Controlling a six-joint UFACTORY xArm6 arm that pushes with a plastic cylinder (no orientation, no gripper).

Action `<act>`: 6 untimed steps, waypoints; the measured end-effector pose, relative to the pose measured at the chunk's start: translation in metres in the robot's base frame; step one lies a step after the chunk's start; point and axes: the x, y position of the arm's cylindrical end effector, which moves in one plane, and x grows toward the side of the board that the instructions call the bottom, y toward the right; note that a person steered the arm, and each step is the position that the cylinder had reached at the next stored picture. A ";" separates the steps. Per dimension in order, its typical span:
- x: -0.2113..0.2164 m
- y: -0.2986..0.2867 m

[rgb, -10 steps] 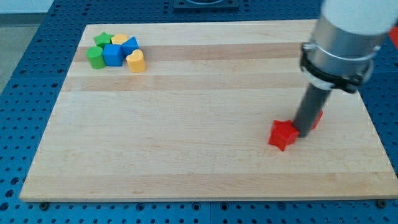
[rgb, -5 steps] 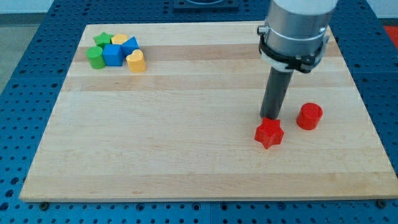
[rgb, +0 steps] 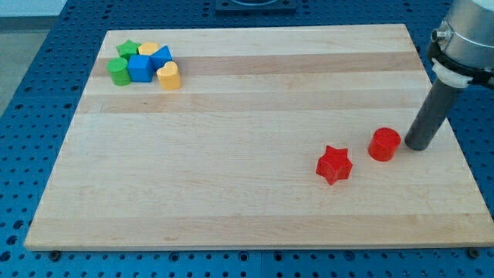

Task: Move the red circle horizontally to the center right side

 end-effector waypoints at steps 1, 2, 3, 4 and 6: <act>0.029 -0.014; 0.039 -0.017; 0.038 -0.020; 0.005 -0.058; -0.075 -0.154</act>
